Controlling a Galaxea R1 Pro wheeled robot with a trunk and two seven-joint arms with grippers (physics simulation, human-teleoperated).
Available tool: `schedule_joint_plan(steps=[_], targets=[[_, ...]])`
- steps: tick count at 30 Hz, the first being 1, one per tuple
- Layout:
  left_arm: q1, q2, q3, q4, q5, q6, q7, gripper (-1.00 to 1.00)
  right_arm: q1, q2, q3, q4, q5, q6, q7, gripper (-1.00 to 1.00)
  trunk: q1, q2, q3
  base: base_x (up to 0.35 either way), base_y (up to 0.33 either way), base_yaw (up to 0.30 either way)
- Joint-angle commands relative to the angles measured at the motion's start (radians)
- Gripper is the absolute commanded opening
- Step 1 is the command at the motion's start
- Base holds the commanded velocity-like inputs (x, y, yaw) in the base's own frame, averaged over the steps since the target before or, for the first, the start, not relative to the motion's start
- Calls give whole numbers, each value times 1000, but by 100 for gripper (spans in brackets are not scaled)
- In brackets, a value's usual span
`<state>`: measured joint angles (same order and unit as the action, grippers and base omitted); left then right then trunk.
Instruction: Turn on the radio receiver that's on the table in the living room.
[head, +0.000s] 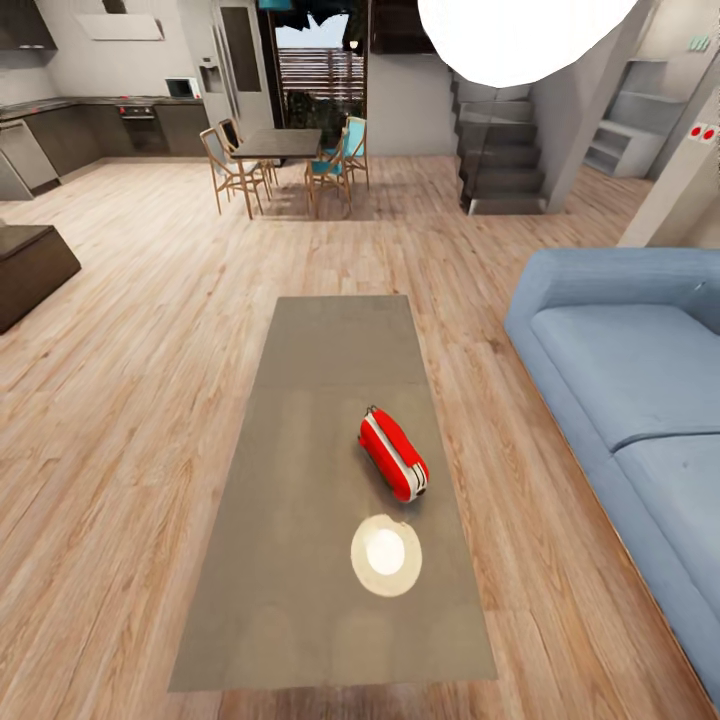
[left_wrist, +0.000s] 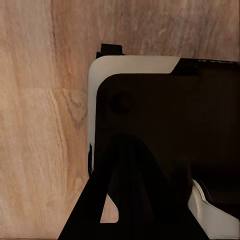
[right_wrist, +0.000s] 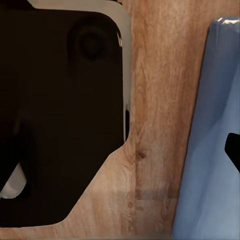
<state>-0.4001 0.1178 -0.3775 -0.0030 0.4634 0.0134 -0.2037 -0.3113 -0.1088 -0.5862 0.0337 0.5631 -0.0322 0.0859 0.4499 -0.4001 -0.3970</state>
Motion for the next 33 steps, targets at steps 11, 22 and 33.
schedule_joint_plan(steps=[11,22,33], targets=[[16,-4,0,-1,0,-1,0,-100,0,0,0,0,-2,-1,0,100,0,0,18,0,0,0],[26,-10,0,0,1,0,1,-100,0,0,0,0,0,-2,0,100,0,0,35,0,0,0],[38,-15,2,0,1,0,3,-100,0,0,0,-1,0,-2,0,100,0,0,53,0,0,0]])
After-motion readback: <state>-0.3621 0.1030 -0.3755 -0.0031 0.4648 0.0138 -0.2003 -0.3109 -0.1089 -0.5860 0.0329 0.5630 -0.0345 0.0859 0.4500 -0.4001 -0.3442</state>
